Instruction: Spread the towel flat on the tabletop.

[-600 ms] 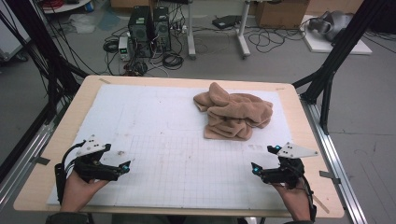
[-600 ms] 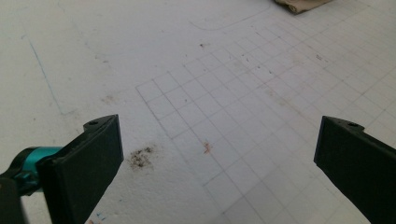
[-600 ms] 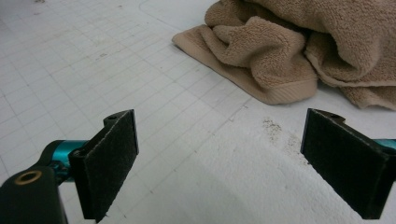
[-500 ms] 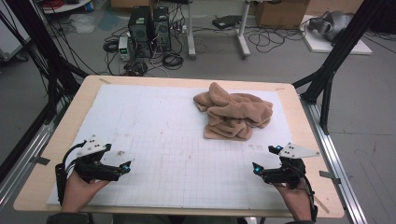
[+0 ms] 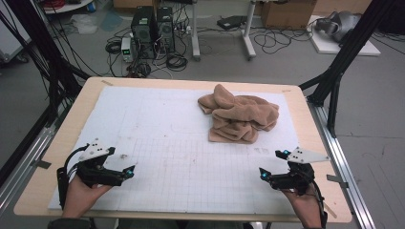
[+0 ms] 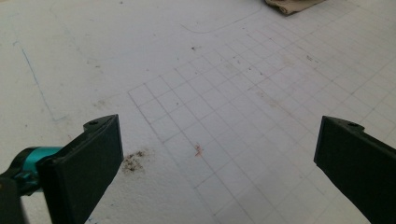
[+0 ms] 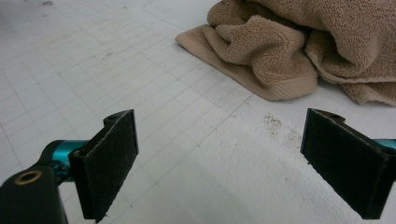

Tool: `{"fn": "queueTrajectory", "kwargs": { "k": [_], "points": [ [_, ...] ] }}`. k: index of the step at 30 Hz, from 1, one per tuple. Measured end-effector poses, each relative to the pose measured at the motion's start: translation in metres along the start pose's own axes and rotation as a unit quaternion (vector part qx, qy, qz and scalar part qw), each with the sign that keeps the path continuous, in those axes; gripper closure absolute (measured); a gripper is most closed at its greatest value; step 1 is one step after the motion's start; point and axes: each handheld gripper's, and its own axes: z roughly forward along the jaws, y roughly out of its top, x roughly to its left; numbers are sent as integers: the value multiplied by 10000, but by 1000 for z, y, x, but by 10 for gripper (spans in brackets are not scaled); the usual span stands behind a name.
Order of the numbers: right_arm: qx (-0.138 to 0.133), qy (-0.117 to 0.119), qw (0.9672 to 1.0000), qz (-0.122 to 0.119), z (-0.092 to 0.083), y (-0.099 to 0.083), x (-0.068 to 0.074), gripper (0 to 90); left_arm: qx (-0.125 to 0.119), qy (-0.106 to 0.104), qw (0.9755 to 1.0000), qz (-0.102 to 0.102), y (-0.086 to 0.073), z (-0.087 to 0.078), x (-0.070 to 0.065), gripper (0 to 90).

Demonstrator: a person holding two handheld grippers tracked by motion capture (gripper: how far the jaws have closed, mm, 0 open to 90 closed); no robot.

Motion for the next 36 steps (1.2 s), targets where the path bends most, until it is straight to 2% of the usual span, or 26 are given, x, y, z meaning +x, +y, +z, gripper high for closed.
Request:
{"fn": "queueTrajectory", "kwargs": {
  "k": [7,14,21,24,29,32,33,36],
  "points": [
    [22,26,10000,-37,0,3,1,103,2,-8,10000,19,-1,0,-2,18],
    [47,122,9999,-86,7,14,-2,103,-19,-5,10000,24,-1,2,-3,18],
    [-27,161,9998,-109,18,34,-14,103,-55,-26,10000,24,1,3,-2,18],
    [40,184,9998,-120,23,47,-19,102,-85,-51,9999,21,2,3,-1,18],
    [63,317,9993,-170,39,73,-25,103,-101,-76,9999,-1,3,5,0,18],
    [121,307,9992,-244,52,88,-25,104,-97,-83,9999,2,3,6,1,18],
    [121,307,9992,-244,52,88,-25,104,-97,-83,9999,2,3,6,1,18],
    [230,287,9989,-286,73,98,-28,131,-99,-95,9999,-25,2,6,3,18]
  ]
}}
